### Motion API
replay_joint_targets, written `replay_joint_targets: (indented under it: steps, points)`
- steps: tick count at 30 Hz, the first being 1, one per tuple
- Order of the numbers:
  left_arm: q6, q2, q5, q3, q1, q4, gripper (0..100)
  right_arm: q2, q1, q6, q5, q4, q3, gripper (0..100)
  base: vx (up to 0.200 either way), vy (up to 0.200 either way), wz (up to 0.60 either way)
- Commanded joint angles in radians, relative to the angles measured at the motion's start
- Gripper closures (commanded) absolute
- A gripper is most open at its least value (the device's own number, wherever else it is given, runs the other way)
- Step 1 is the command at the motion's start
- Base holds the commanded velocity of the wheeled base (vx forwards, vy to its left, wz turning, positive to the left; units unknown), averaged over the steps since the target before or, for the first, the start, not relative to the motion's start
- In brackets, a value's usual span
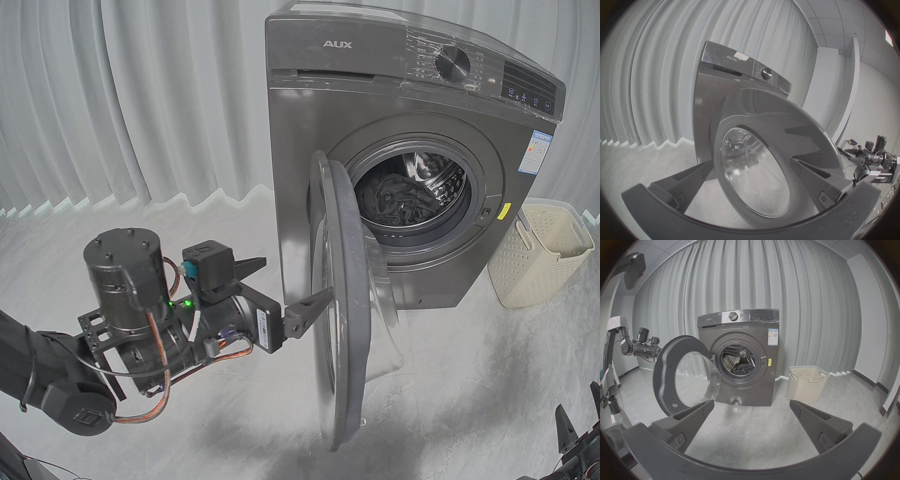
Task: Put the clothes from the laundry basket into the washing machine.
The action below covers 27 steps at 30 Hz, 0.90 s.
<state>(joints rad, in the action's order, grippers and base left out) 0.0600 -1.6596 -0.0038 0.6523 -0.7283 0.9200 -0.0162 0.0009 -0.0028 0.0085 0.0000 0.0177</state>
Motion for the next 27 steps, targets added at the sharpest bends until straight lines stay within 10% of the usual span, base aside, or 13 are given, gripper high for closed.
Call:
replay_joint_targets:
  steps: [1,27]
  points:
    - [0.007,-0.101,-0.005,0.066,0.003,0.020,0,0.016,0.001,0.000,0.001,0.000,-0.018,0,0.000,0.000,0.00]
    - [0.069,-0.454,0.011,0.575,0.001,0.074,0,0.016,0.001,0.000,-0.001,0.000,-0.018,0,0.000,0.000,0.00]
